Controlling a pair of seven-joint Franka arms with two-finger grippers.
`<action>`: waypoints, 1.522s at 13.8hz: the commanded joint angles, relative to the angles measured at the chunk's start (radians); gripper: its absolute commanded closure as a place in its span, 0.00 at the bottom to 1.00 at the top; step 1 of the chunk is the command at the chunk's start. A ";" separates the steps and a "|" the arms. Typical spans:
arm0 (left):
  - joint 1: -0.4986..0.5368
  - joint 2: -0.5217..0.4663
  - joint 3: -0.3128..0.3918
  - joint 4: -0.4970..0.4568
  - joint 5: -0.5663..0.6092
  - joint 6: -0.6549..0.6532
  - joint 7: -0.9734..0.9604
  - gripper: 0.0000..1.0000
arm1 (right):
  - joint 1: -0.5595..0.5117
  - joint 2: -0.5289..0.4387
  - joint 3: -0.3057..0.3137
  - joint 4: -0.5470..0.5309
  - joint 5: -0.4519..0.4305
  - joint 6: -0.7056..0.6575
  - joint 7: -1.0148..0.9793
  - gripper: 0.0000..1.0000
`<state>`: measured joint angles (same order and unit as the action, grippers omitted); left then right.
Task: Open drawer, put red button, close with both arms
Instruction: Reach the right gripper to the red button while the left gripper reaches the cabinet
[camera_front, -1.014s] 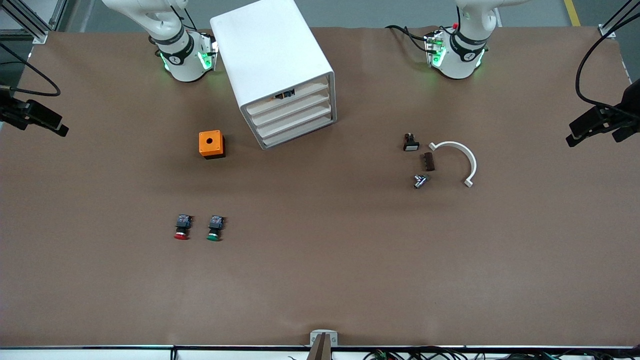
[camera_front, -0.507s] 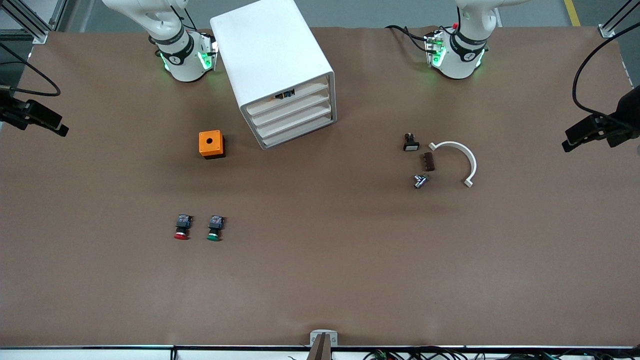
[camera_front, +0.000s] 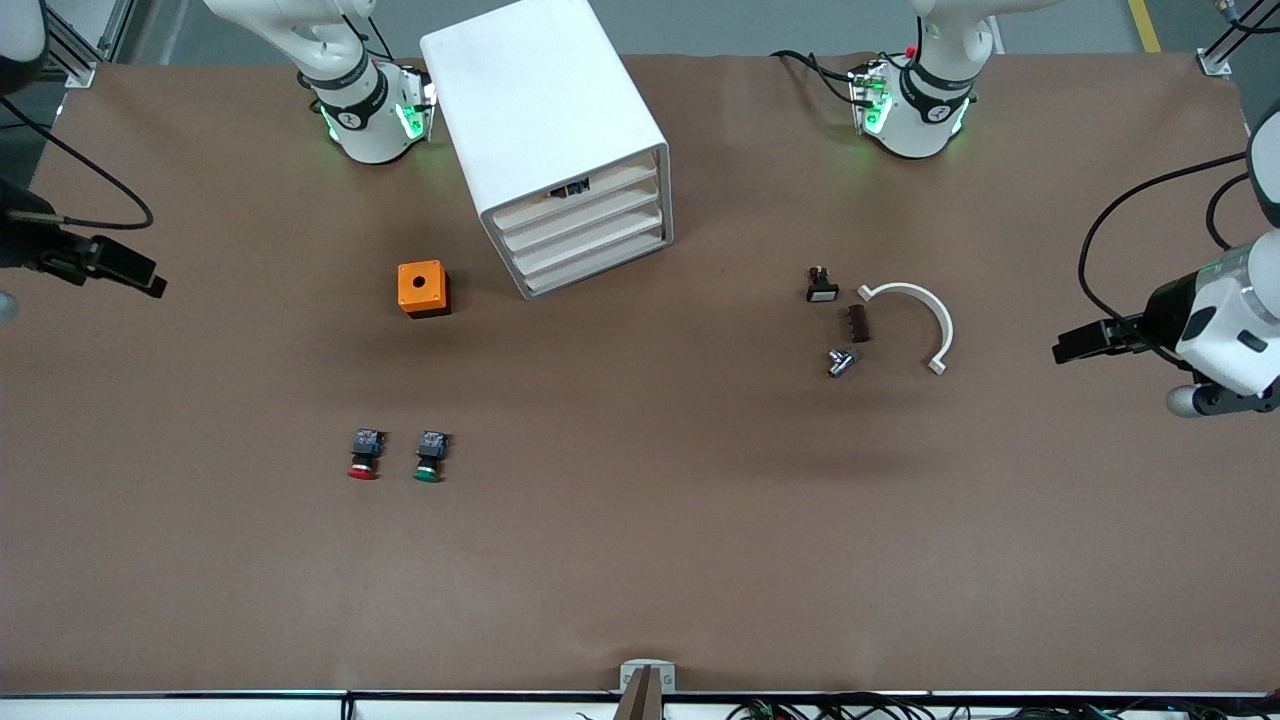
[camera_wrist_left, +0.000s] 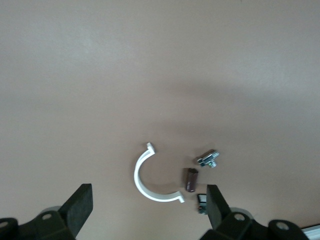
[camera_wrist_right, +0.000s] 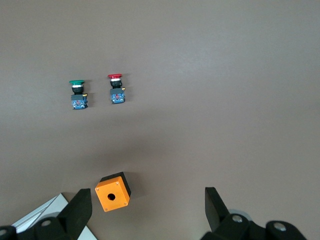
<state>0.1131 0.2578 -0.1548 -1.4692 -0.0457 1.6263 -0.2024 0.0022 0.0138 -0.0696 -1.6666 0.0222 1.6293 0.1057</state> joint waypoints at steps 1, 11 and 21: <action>-0.019 0.041 -0.003 0.044 -0.040 -0.023 -0.083 0.00 | 0.031 0.041 0.002 -0.025 0.007 0.070 -0.004 0.00; -0.269 0.152 -0.003 0.052 -0.220 -0.025 -0.917 0.00 | 0.090 0.294 0.004 -0.110 0.089 0.404 0.006 0.01; -0.280 0.152 -0.005 0.053 -0.428 -0.062 -1.141 0.00 | 0.144 0.587 0.004 -0.110 0.156 0.688 0.006 0.01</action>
<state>-0.1673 0.4057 -0.1607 -1.4237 -0.4162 1.5780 -1.2904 0.1414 0.5746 -0.0625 -1.7908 0.1554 2.3047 0.1088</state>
